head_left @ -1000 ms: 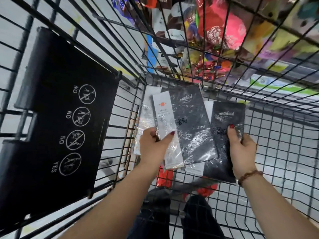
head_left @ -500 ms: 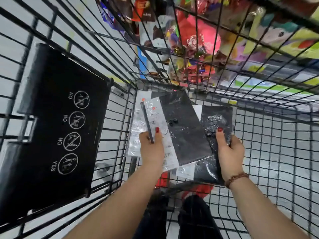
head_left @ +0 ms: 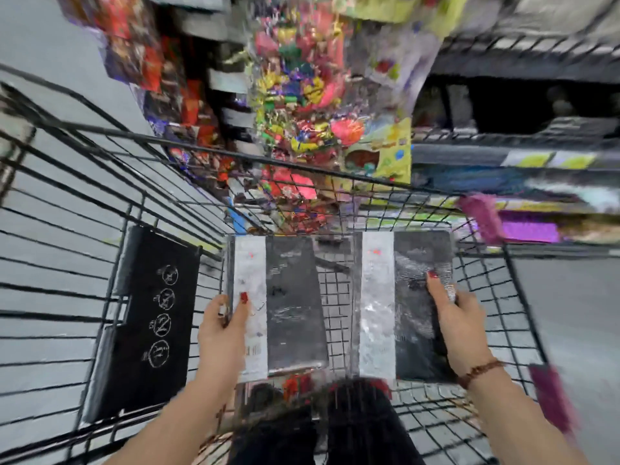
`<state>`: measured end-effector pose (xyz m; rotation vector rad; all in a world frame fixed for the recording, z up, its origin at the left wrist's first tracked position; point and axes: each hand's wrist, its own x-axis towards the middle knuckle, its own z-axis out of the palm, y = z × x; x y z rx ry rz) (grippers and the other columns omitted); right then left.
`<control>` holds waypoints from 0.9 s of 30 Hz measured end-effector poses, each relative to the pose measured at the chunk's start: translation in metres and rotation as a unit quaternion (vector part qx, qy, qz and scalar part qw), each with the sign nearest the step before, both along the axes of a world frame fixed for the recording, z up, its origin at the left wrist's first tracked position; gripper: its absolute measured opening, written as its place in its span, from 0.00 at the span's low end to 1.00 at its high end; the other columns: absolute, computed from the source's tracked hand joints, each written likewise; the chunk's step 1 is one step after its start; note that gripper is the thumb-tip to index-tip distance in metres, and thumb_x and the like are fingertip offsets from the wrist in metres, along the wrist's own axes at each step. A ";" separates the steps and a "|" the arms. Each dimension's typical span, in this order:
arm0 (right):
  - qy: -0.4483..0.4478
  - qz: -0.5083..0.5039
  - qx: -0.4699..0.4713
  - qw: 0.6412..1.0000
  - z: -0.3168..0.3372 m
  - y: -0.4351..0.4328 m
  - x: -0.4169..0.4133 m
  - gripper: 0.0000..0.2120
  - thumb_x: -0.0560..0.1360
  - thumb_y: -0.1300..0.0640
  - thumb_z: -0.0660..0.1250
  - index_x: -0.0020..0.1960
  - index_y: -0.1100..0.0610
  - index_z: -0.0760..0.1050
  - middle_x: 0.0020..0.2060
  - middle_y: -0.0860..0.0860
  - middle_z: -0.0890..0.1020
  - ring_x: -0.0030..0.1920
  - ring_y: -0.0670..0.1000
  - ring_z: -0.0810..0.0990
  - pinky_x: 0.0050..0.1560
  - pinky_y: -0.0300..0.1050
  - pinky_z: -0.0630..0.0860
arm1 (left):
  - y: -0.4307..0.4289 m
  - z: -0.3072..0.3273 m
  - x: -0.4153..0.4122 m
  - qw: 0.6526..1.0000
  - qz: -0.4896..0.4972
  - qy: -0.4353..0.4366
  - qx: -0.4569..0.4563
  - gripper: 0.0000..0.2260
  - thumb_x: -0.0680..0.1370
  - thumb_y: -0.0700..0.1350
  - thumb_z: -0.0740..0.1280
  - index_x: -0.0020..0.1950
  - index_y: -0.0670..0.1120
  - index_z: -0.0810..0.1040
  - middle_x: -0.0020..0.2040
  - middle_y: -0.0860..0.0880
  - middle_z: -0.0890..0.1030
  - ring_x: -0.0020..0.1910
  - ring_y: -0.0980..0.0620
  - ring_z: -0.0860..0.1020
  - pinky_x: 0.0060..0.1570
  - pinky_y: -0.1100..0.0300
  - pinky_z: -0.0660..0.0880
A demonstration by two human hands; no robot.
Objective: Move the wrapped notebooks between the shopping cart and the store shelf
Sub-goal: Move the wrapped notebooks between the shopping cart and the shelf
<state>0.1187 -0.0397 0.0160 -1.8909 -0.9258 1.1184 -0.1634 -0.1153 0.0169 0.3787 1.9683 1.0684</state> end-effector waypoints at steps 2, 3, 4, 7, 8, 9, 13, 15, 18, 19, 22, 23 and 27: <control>0.016 -0.042 0.021 0.999 0.027 -0.010 0.017 0.23 0.69 0.38 0.69 0.50 0.56 0.76 0.50 0.49 0.80 0.53 0.52 0.77 0.60 0.48 0.71 | -0.005 0.025 0.007 0.999 -0.022 -0.011 0.029 0.13 0.77 0.53 0.66 0.60 0.52 0.73 0.34 0.50 0.72 0.28 0.53 0.68 0.22 0.62 0.68; 0.024 -0.061 0.035 0.997 0.038 -0.014 0.027 0.29 0.66 0.35 0.70 0.54 0.58 0.76 0.53 0.50 0.80 0.56 0.53 0.77 0.62 0.51 0.71 | -0.005 0.036 0.012 0.998 -0.035 -0.012 0.043 0.15 0.77 0.54 0.66 0.62 0.51 0.73 0.35 0.49 0.73 0.29 0.51 0.70 0.24 0.60 0.71; 0.036 -0.073 0.043 0.996 0.045 -0.017 0.034 0.31 0.65 0.34 0.70 0.54 0.59 0.77 0.53 0.53 0.81 0.56 0.55 0.78 0.61 0.53 0.73 | -0.005 0.043 0.015 0.998 -0.046 -0.012 0.052 0.17 0.76 0.55 0.66 0.63 0.51 0.73 0.38 0.47 0.75 0.32 0.46 0.74 0.29 0.56 0.74; 0.066 -0.109 0.049 0.991 0.088 -0.034 0.062 0.16 0.73 0.45 0.68 0.41 0.59 0.74 0.38 0.54 0.79 0.40 0.55 0.77 0.41 0.47 0.75 | -0.006 0.077 0.037 0.991 -0.079 -0.016 0.102 0.15 0.78 0.53 0.65 0.63 0.52 0.72 0.49 0.44 0.78 0.38 0.47 0.75 0.34 0.56 0.72; 0.077 -0.118 0.063 0.988 0.101 -0.041 0.073 0.15 0.74 0.48 0.67 0.38 0.59 0.73 0.34 0.55 0.77 0.35 0.54 0.75 0.35 0.46 0.73 | -0.006 0.087 0.046 0.988 -0.092 -0.014 0.123 0.14 0.78 0.53 0.65 0.62 0.52 0.72 0.51 0.46 0.79 0.40 0.50 0.75 0.34 0.58 0.72; 0.083 -0.116 0.073 0.987 0.109 -0.047 0.085 0.15 0.74 0.48 0.67 0.38 0.60 0.74 0.33 0.57 0.77 0.34 0.54 0.75 0.34 0.46 0.72 | -0.007 0.095 0.056 0.984 -0.108 -0.007 0.141 0.13 0.78 0.54 0.65 0.60 0.53 0.73 0.53 0.47 0.79 0.43 0.52 0.76 0.38 0.58 0.73; 0.087 -0.123 0.098 0.984 0.121 -0.073 0.138 0.20 0.70 0.41 0.70 0.44 0.60 0.80 0.40 0.54 0.85 0.44 0.57 0.83 0.51 0.55 0.78 | -0.012 0.126 0.105 0.975 -0.132 0.008 0.179 0.07 0.77 0.54 0.66 0.52 0.57 0.73 0.52 0.51 0.78 0.48 0.52 0.76 0.45 0.56 0.72; 0.102 -0.130 0.105 0.981 0.128 -0.086 0.167 0.16 0.72 0.46 0.69 0.46 0.60 0.81 0.42 0.56 0.86 0.46 0.59 0.83 0.53 0.58 0.78 | -0.019 0.132 0.135 0.975 -0.133 0.005 0.176 0.06 0.77 0.52 0.67 0.50 0.56 0.72 0.51 0.50 0.77 0.49 0.48 0.76 0.52 0.53 0.71; 0.129 -0.128 0.115 0.977 0.138 -0.107 0.214 0.12 0.74 0.52 0.68 0.47 0.62 0.81 0.41 0.59 0.85 0.43 0.59 0.83 0.48 0.55 0.78 | -0.033 0.135 0.184 0.975 -0.134 0.025 0.173 0.12 0.75 0.53 0.69 0.56 0.50 0.75 0.54 0.44 0.79 0.53 0.44 0.76 0.56 0.51 0.68; 0.137 -0.129 0.117 0.975 0.141 -0.114 0.229 0.12 0.74 0.53 0.68 0.47 0.62 0.81 0.40 0.59 0.85 0.42 0.59 0.83 0.47 0.54 0.78 | -0.038 0.138 0.201 0.977 -0.125 0.034 0.168 0.13 0.75 0.52 0.69 0.57 0.47 0.76 0.54 0.42 0.79 0.51 0.44 0.76 0.54 0.53 0.67; 0.145 -0.134 0.122 0.973 0.144 -0.132 0.275 0.11 0.74 0.54 0.68 0.47 0.62 0.81 0.38 0.56 0.86 0.41 0.56 0.84 0.39 0.44 0.80 | -0.052 0.143 0.249 0.979 -0.117 0.025 0.167 0.13 0.76 0.48 0.69 0.56 0.42 0.78 0.51 0.41 0.79 0.47 0.46 0.73 0.51 0.57 0.64; 0.145 -0.138 0.124 0.972 0.145 -0.136 0.288 0.10 0.74 0.54 0.68 0.46 0.62 0.81 0.37 0.55 0.86 0.39 0.54 0.84 0.35 0.39 0.79 | -0.057 0.145 0.266 0.979 -0.117 0.022 0.163 0.12 0.76 0.47 0.68 0.57 0.41 0.78 0.50 0.41 0.78 0.46 0.46 0.73 0.50 0.58 0.65; 0.147 -0.143 0.118 0.972 0.144 -0.143 0.330 0.12 0.74 0.53 0.69 0.46 0.62 0.81 0.39 0.56 0.85 0.41 0.55 0.83 0.38 0.39 0.78 | -0.071 0.143 0.310 0.982 -0.103 -0.003 0.157 0.13 0.76 0.46 0.69 0.57 0.41 0.77 0.49 0.41 0.78 0.38 0.48 0.73 0.34 0.73 0.70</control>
